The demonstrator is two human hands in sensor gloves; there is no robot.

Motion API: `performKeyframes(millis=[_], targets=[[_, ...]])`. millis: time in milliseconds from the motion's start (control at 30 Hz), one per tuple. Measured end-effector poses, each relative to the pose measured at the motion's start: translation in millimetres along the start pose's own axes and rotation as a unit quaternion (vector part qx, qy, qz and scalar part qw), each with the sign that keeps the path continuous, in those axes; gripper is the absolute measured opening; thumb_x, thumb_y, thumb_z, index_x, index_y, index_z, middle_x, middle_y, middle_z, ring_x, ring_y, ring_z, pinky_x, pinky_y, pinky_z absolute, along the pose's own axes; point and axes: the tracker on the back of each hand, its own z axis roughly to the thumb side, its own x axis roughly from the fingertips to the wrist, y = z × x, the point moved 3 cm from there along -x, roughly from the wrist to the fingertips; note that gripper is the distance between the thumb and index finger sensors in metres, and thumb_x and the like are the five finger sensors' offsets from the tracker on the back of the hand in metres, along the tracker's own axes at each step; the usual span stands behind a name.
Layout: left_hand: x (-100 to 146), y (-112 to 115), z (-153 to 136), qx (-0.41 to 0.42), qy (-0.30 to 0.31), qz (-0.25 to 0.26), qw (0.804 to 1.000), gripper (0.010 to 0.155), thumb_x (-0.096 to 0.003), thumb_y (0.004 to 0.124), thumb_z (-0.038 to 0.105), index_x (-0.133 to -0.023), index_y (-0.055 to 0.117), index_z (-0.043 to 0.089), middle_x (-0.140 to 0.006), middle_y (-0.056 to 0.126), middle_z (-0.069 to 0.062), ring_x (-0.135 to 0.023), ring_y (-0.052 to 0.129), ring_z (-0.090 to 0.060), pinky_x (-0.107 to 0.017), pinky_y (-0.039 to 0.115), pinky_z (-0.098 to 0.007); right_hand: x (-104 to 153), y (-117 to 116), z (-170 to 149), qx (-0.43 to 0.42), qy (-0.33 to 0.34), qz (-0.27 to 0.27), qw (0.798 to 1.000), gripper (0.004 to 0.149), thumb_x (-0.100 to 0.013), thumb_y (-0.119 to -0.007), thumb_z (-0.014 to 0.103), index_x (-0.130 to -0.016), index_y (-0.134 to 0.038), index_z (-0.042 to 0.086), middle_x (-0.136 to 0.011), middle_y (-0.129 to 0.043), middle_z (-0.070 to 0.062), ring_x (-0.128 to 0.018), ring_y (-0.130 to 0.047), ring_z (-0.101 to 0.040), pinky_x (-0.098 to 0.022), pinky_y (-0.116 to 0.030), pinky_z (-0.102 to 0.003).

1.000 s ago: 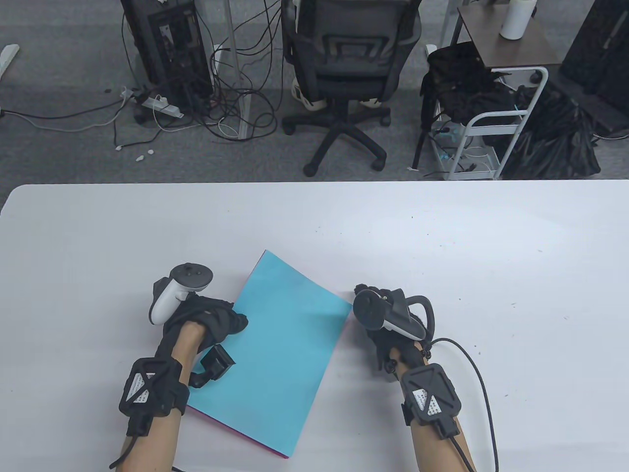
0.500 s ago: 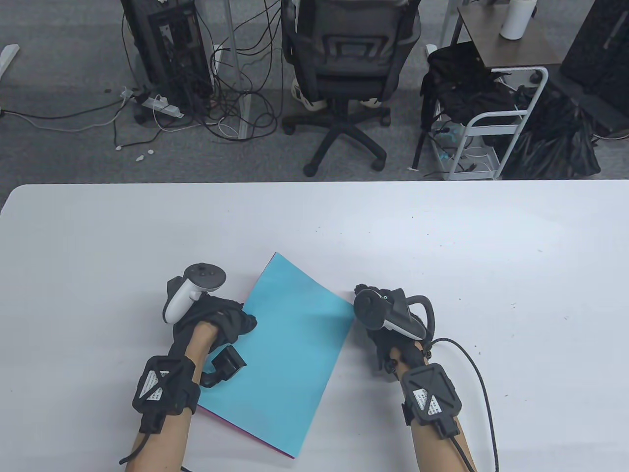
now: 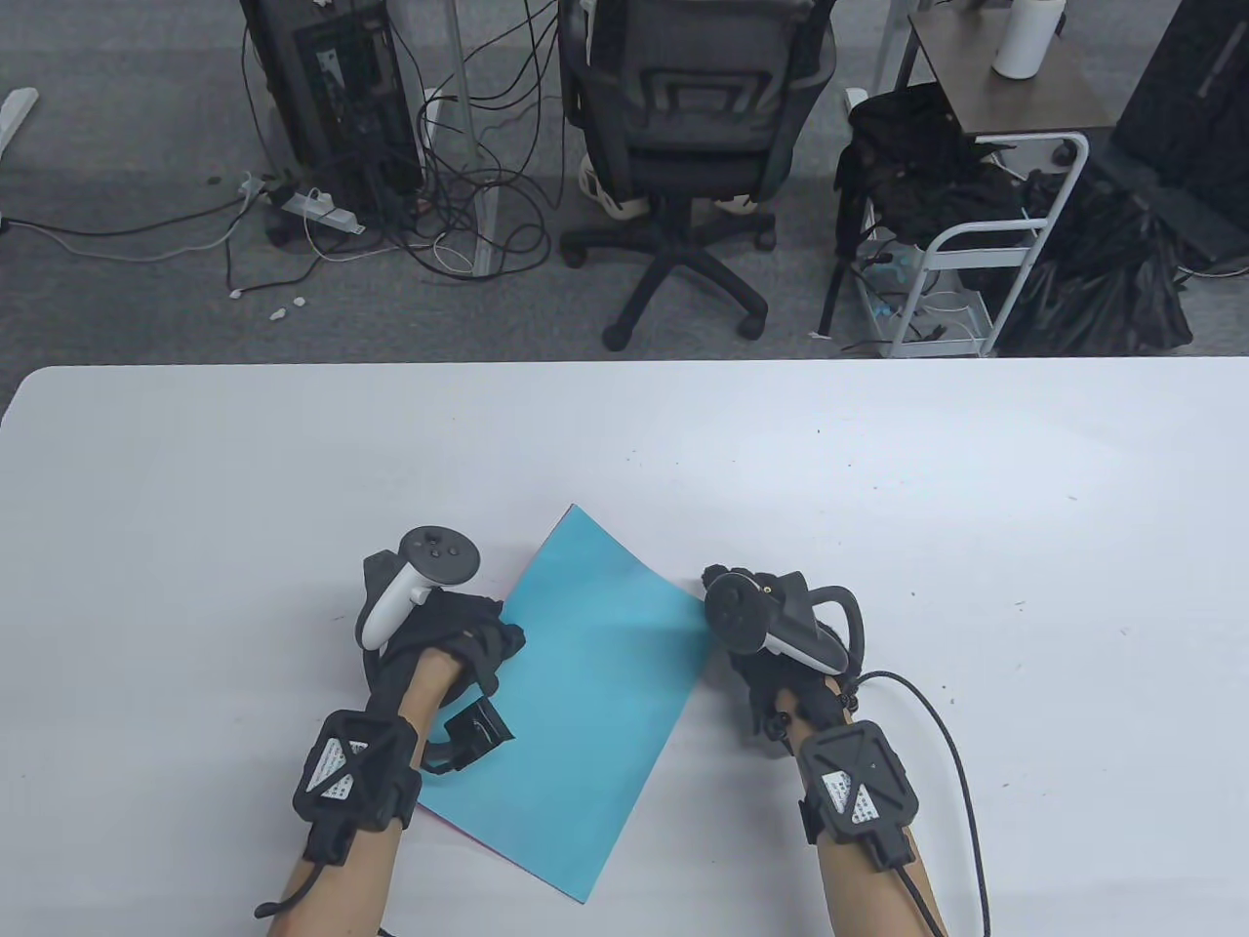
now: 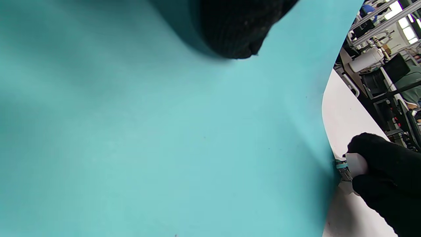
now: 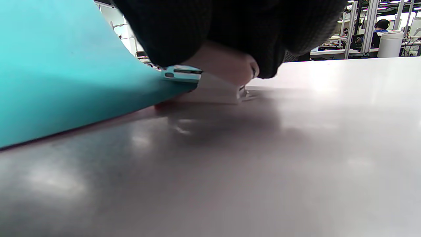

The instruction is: Push down lever to staple documents

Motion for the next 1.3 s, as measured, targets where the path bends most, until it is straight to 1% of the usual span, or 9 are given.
performKeyframes(millis=[233, 300, 633, 767, 900, 1000, 1100, 1300], targets=[[-7.6, 5.7, -3.6, -0.007, 0.005, 0.006, 1.000, 0.040, -0.0580, 0.076, 0.023, -0.095, 0.083, 0.008, -0.084, 0.099, -0.017, -0.071, 0.099, -0.039, -0.053, 0.082, -0.063, -0.1, -0.4, 0.0, -0.005, 0.001, -0.001, 1.000, 0.057, -0.049, -0.079, 0.023, -0.102, -0.064, 0.011, -0.099, -0.076, -0.018, -0.089, -0.084, -0.043, -0.067, -0.072, -0.057], [-9.1, 5.5, -5.5, -0.002, 0.012, 0.008, 1.000, 0.040, -0.0579, 0.076, 0.023, -0.094, 0.084, 0.008, -0.083, 0.099, -0.017, -0.070, 0.099, -0.038, -0.054, 0.081, -0.062, -0.2, -0.6, -0.3, -0.008, 0.001, -0.001, 1.000, 0.057, -0.049, -0.079, 0.023, -0.102, -0.064, 0.011, -0.099, -0.076, -0.018, -0.089, -0.084, -0.043, -0.067, -0.072, -0.057], [-8.6, 5.1, -8.2, 0.009, 0.021, -0.003, 1.000, 0.040, -0.0582, 0.076, 0.023, -0.095, 0.083, 0.008, -0.084, 0.099, -0.016, -0.070, 0.099, -0.036, -0.055, 0.081, -0.062, -0.4, -1.8, 0.8, -0.014, 0.002, 0.003, 1.000, 0.057, -0.050, -0.078, 0.023, -0.103, -0.062, 0.010, -0.100, -0.074, -0.019, -0.090, -0.083, -0.044, -0.067, -0.071, -0.058], [-9.2, 5.3, -8.4, 0.006, 0.023, 0.000, 1.000, 0.040, -0.0583, 0.076, 0.023, -0.095, 0.083, 0.008, -0.084, 0.099, -0.016, -0.070, 0.099, -0.036, -0.055, 0.081, -0.061, -0.3, -2.4, 0.4, -0.019, 0.003, 0.007, 1.000, 0.058, -0.051, -0.077, 0.024, -0.104, -0.060, 0.009, -0.102, -0.071, -0.020, -0.091, -0.081, -0.045, -0.068, -0.069, -0.059], [-9.9, 5.1, -9.2, 0.003, 0.025, 0.002, 1.000, 0.040, -0.0582, 0.076, 0.023, -0.095, 0.083, 0.008, -0.084, 0.099, -0.016, -0.070, 0.099, -0.036, -0.055, 0.082, -0.061, 1.3, 0.8, -3.2, -0.033, -0.001, 0.003, 0.999, 0.060, -0.052, -0.075, 0.028, -0.105, -0.057, 0.008, -0.102, -0.070, -0.022, -0.092, -0.078, -0.048, -0.068, -0.067, -0.061], [-10.1, 5.3, -9.6, 0.001, 0.026, 0.005, 1.000, 0.040, -0.0582, 0.076, 0.023, -0.095, 0.083, 0.008, -0.083, 0.099, -0.016, -0.070, 0.099, -0.036, -0.054, 0.082, -0.061, 3.7, 7.7, -9.6, -0.063, -0.009, -0.010, 0.998, 0.062, -0.053, -0.073, 0.033, -0.106, -0.055, 0.007, -0.104, -0.067, -0.025, -0.092, -0.076, -0.051, -0.067, -0.065, -0.064], [-10.3, 5.4, -9.5, -0.003, 0.026, 0.007, 1.000, 0.040, -0.0581, 0.076, 0.023, -0.095, 0.083, 0.008, -0.083, 0.099, -0.016, -0.070, 0.099, -0.035, -0.054, 0.082, -0.061, 6.7, 13.3, -16.7, -0.081, -0.034, -0.029, 0.996, 0.063, -0.054, -0.070, 0.036, -0.107, -0.054, 0.006, -0.104, -0.065, -0.029, -0.092, -0.074, -0.055, -0.066, -0.064, -0.067], [-10.6, 5.7, -9.8, -0.004, 0.026, 0.009, 1.000, 0.040, -0.0580, 0.076, 0.023, -0.095, 0.083, 0.009, -0.083, 0.099, -0.016, -0.069, 0.099, -0.035, -0.054, 0.082, -0.061, 4.6, 21.5, -26.8, -0.078, -0.076, -0.048, 0.993, 0.069, -0.054, -0.064, 0.042, -0.109, -0.049, 0.003, -0.106, -0.058, -0.033, -0.093, -0.067, -0.059, -0.066, -0.059, -0.071]])
